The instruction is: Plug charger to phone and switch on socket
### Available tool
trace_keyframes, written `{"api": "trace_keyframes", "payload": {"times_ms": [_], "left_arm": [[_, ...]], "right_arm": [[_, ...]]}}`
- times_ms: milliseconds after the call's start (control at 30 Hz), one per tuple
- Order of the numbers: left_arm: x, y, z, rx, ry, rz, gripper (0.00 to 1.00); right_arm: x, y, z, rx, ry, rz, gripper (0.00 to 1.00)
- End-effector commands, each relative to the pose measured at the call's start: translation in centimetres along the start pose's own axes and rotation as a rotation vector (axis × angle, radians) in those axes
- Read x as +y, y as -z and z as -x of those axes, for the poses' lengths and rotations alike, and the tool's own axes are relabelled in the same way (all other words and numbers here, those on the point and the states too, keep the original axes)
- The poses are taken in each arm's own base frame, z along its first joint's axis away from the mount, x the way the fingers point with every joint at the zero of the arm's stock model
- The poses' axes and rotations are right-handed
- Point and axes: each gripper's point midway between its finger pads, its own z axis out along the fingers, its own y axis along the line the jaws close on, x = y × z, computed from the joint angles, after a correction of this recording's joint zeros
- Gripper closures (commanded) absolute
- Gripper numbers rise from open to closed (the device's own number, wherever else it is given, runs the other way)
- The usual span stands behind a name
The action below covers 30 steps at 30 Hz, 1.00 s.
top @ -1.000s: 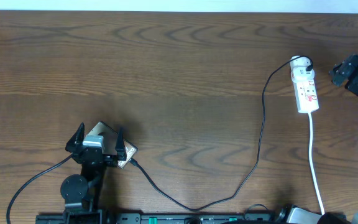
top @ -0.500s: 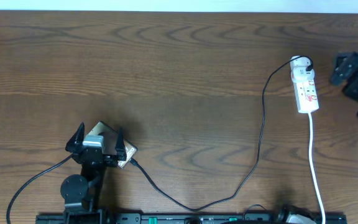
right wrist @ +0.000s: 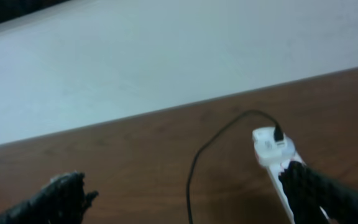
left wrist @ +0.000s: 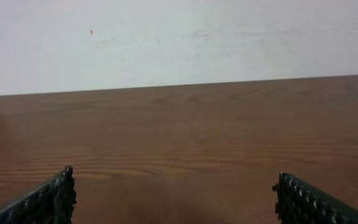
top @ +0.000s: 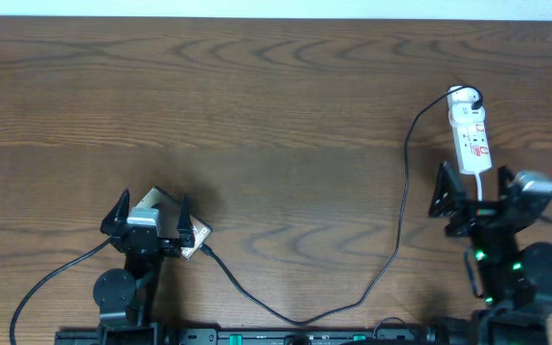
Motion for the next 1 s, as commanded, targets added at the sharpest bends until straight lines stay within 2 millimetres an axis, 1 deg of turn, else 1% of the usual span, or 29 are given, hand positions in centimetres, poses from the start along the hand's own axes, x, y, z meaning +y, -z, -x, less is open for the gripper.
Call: {"api": "trace_keyframes", "payload": {"times_ms": [0,167,400,467,567,633,733,867,967], "left_arm": [[-0.2,0.0,-1.4,0.049,-0.004,-0.014,0.01],[-0.2,0.0,-1.4,0.049,-0.004,-0.014,0.01],[-0.2,0.0,-1.4,0.049,-0.004,-0.014,0.01],[-0.2,0.0,-1.4,0.049,-0.004,-0.014,0.01],[-0.2,0.0,-1.4,0.049,-0.004,-0.014,0.01],[-0.2,0.0,-1.4,0.049,-0.004,-0.014,0.01],[-0.2,0.0,-1.4,0.049,-0.004,-0.014,0.01],[-0.2,0.0,-1.4,0.049,-0.004,-0.014,0.01],[-0.2,0.0,-1.4,0.049,-0.004,-0.014,0.01]], "right_arm": [[-0.1,-0.2,-3.1,-0.006,-0.004,0.038,0.01],[-0.7,-0.5,-6.2,-0.038,0.004,0.055,0.01],[-1.1,-0.4,-9.6,-0.121,0.023,0.095,0.01],[-1.3,-0.7,-10.4,-0.087,0.021,0.091,0.01],[-1.4,-0.7,-10.7,-0.080,0.055,0.087,0.01],[-1.5,-0.7,-11.1,-0.067,0.103,0.082,0.01],[-1.5,-0.7,-11.1,-0.068,0.179,0.081,0.01],[-0.7,-0.6,-11.3,-0.072,0.351,0.113,0.01],[-0.4,-0.6,-11.4,-0.074,0.409,0.126,0.01]]}}
